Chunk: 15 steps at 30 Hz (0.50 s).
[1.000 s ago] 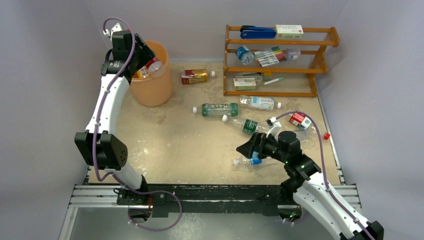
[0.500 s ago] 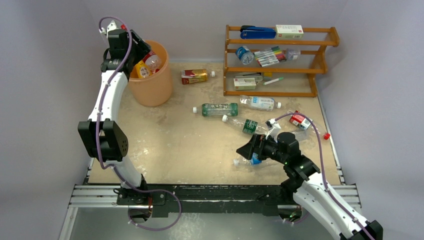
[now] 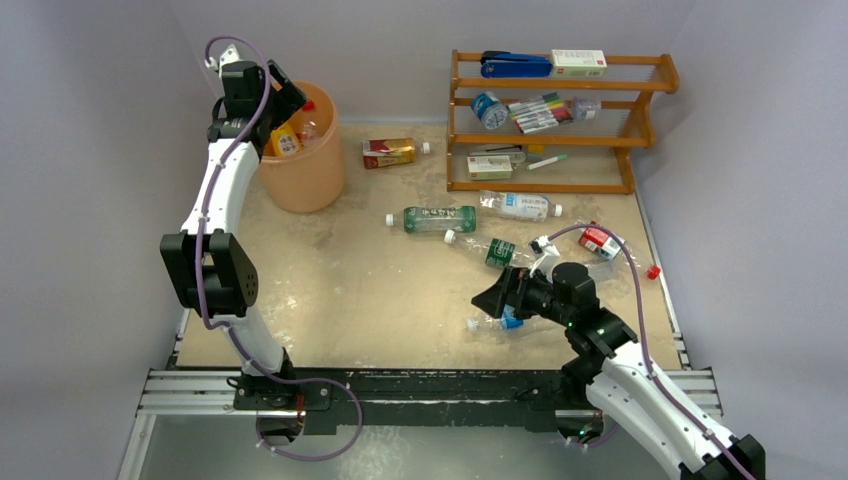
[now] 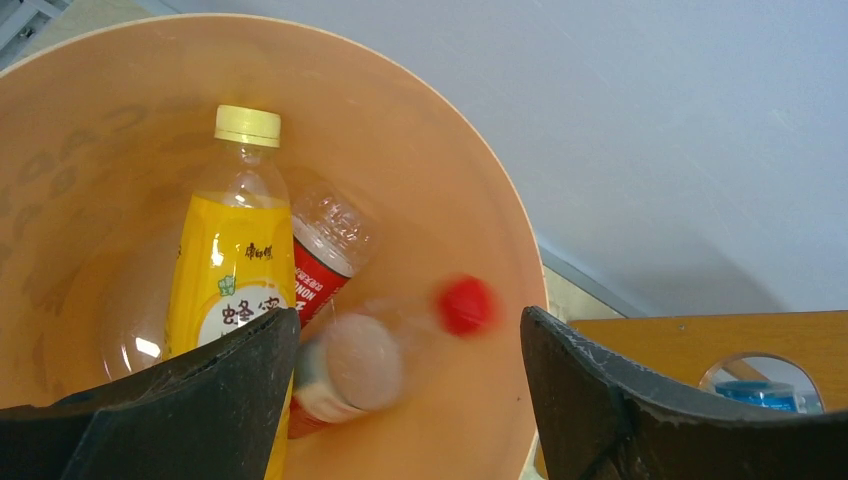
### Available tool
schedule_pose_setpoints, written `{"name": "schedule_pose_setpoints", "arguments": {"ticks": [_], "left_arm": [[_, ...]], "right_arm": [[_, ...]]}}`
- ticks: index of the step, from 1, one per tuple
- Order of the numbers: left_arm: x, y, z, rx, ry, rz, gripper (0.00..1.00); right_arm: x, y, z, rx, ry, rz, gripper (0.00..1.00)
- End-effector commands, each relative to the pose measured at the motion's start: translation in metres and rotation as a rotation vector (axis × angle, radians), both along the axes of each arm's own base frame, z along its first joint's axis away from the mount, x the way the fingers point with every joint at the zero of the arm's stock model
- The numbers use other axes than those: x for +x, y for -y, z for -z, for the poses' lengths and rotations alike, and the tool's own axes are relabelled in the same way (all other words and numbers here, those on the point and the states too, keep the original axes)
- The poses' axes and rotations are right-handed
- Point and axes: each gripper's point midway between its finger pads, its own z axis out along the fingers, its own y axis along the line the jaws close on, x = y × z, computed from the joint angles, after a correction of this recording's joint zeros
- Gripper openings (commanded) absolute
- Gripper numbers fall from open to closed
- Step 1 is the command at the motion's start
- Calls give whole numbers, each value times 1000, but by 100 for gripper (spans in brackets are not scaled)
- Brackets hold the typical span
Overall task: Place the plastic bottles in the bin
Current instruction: Place the plastic bottle in the trash bin.
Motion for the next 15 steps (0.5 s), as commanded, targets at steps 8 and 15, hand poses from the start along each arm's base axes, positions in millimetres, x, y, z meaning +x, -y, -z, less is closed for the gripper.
{"name": "schedule_pose_setpoints", "arguments": {"ticks": [8, 15], "left_arm": [[-43, 5, -66, -5, 126, 24, 81], [-81, 50, -91, 34, 155, 130, 81]], "right_arm": [[10, -9, -11, 39, 50, -17, 100], [14, -10, -14, 42, 62, -14, 100]]}}
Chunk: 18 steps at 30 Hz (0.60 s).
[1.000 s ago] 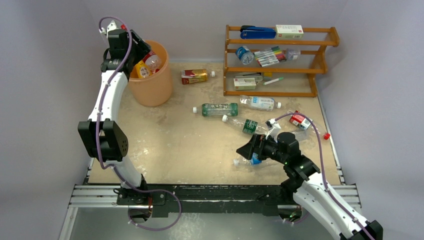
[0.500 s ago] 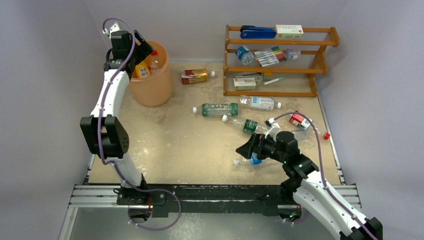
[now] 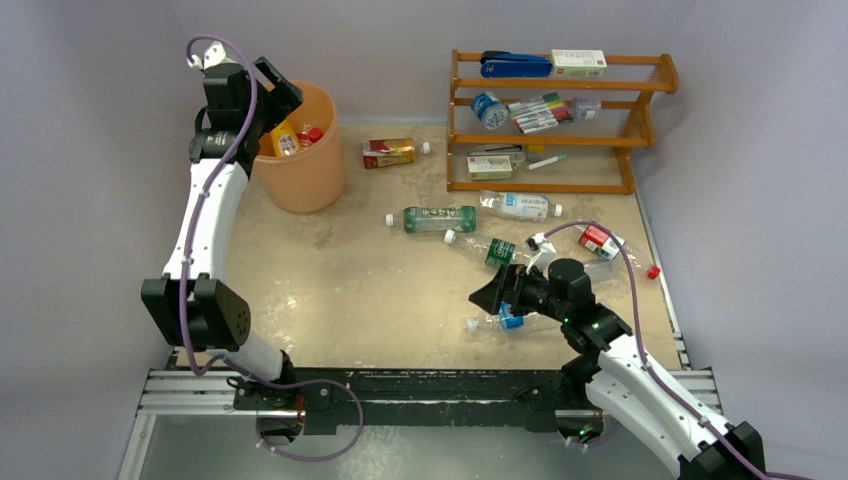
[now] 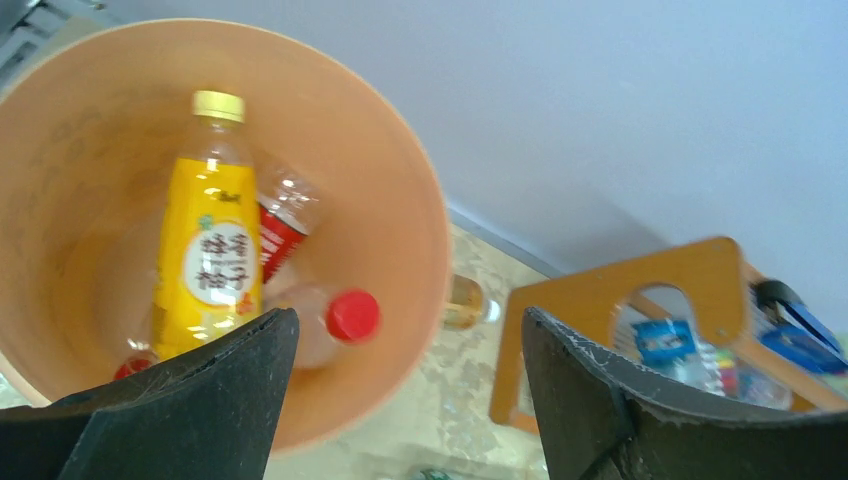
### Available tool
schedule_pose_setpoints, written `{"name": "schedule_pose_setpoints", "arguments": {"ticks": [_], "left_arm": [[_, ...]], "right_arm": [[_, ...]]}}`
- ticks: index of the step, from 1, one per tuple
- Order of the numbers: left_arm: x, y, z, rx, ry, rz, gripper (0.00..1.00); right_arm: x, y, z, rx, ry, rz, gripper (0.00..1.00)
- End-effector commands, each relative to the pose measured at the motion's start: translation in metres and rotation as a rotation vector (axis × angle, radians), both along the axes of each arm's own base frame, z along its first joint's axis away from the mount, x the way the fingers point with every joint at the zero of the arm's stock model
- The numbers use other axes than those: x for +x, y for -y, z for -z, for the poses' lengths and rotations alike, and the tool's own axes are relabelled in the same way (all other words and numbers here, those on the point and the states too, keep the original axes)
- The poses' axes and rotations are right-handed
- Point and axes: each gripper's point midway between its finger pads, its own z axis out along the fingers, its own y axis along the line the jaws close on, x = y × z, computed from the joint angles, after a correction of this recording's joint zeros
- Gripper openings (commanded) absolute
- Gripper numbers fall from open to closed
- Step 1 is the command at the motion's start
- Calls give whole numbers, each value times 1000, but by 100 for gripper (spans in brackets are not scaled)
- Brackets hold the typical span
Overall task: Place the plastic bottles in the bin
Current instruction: Place the plastic bottle in the trash bin.
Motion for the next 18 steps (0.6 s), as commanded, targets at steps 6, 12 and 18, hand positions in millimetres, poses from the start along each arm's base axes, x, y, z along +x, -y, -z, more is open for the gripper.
{"name": "schedule_pose_setpoints", "arguments": {"ticks": [6, 12, 18], "left_arm": [[-48, 86, -19, 116, 41, 247, 83], [-68, 128, 12, 157, 5, 382, 85], [-80, 165, 54, 217, -74, 476, 85]], "right_arm": [[10, -7, -17, 43, 66, -7, 100], [11, -7, -19, 49, 70, -4, 100], [11, -8, -20, 55, 71, -6, 100]]}}
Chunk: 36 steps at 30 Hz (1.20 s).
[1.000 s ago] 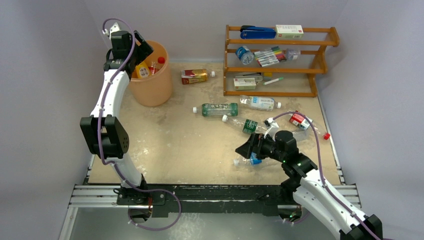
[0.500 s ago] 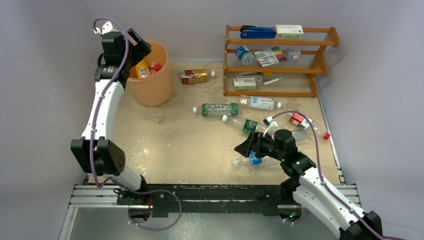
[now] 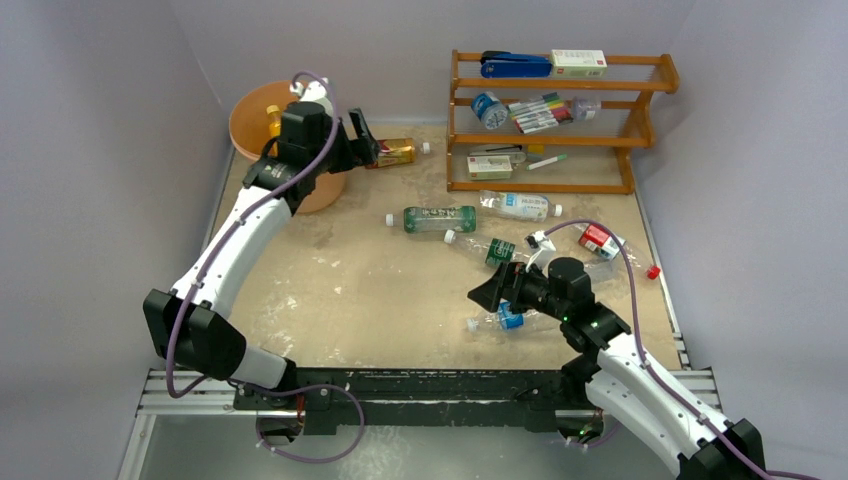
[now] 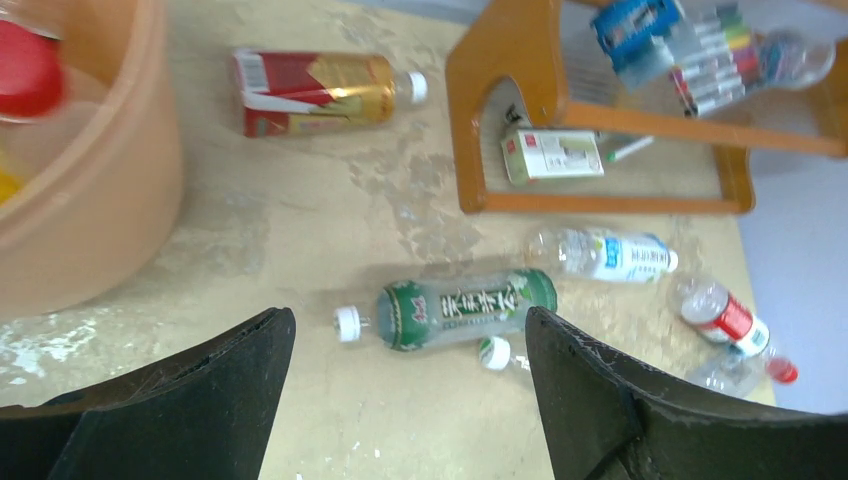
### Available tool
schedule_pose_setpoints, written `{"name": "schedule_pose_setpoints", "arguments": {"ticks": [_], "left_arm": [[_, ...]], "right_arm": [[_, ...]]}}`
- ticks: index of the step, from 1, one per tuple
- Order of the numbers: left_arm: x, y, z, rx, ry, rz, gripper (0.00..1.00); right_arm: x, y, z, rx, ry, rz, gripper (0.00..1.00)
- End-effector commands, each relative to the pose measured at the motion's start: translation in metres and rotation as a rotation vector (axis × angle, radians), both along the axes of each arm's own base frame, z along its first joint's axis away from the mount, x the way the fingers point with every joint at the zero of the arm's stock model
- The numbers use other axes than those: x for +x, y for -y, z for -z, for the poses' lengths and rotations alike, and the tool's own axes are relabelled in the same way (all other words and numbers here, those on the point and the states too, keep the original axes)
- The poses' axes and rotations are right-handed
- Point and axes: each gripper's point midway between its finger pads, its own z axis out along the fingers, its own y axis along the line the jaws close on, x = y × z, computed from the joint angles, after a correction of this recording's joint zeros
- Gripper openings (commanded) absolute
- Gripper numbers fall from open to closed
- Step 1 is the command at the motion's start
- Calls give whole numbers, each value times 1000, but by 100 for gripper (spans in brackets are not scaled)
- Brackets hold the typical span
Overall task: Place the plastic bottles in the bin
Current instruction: Place the plastic bottle in the trash bin, then pick up the plastic bottle at the center of the board.
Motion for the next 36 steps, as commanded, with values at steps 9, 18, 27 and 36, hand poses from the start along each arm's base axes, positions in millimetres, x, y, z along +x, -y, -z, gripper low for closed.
{"name": "schedule_pose_setpoints", "arguments": {"ticks": [9, 18, 27, 36], "left_arm": [[-10, 53, 72, 152, -77, 133, 85], [6, 75, 128, 287, -123, 214, 85], [19, 95, 158, 368, -127, 280, 85], [31, 126, 173, 411, -75, 352, 84]], "right_arm": [[5, -5, -17, 44, 49, -5, 100], [4, -5, -20, 49, 49, -4, 100], [2, -4, -17, 40, 43, -8, 100], [0, -4, -16, 34, 35, -19, 100]]}}
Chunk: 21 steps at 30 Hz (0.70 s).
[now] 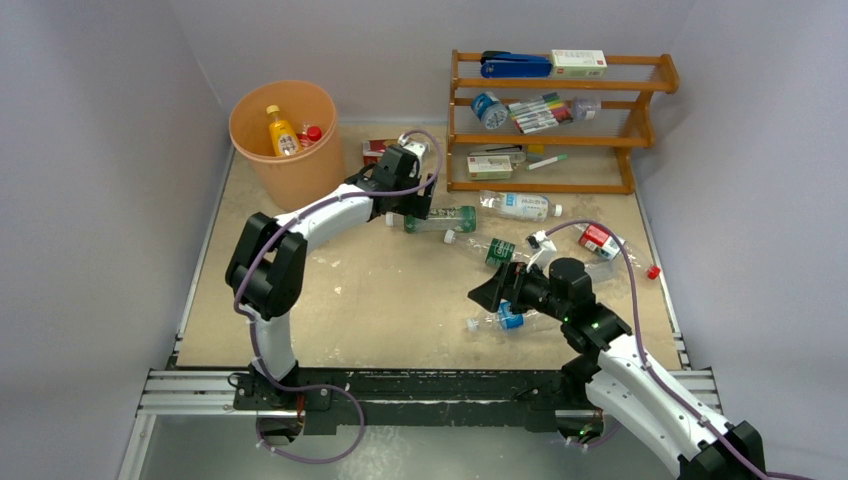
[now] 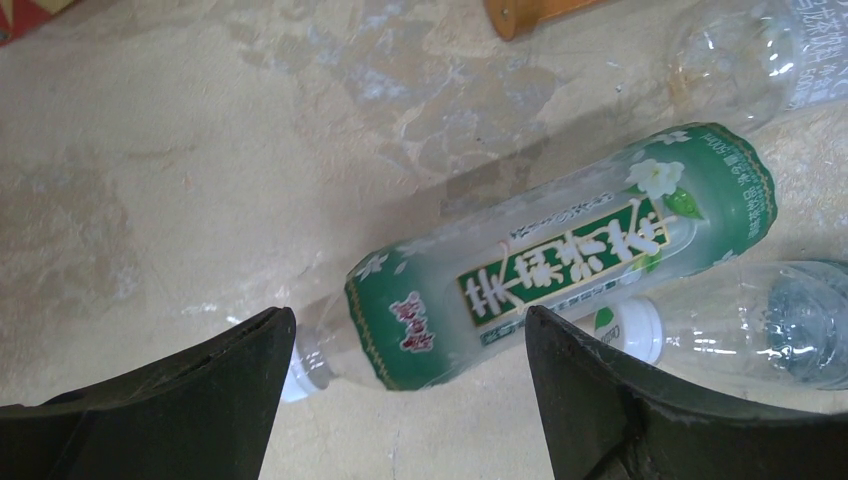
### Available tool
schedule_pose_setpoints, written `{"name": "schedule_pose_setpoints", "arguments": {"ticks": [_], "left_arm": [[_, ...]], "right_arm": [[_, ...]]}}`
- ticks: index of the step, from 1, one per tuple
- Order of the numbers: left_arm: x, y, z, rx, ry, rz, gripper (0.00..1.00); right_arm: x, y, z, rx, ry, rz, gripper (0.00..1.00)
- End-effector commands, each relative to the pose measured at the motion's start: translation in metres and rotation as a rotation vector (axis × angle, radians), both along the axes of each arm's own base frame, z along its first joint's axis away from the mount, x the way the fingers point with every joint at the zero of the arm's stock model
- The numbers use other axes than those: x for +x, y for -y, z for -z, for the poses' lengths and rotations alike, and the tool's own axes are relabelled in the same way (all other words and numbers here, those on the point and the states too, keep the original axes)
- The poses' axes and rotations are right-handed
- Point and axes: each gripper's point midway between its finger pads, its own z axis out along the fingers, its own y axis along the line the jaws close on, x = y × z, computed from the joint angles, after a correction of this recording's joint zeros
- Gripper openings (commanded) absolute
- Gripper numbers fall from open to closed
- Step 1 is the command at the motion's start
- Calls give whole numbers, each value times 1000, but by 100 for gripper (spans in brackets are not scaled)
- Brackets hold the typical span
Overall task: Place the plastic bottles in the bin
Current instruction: Pick up the plastic bottle at the center of the board.
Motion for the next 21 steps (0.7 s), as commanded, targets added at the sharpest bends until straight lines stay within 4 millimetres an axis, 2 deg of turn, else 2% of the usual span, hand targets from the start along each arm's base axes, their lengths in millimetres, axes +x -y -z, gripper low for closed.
{"name": "schedule_pose_setpoints", "arguments": {"ticks": [1, 11, 21], "left_arm": [[22, 25, -24, -5, 127, 62, 84], [20, 41, 3, 59, 102, 133, 84], [2, 37, 29, 65, 49, 141, 84]], "right_arm": [[0, -4, -12, 25, 30, -28, 100], [-4, -4, -7, 31, 17, -30, 100], [-4, -5, -4, 35, 17, -36, 100]]}}
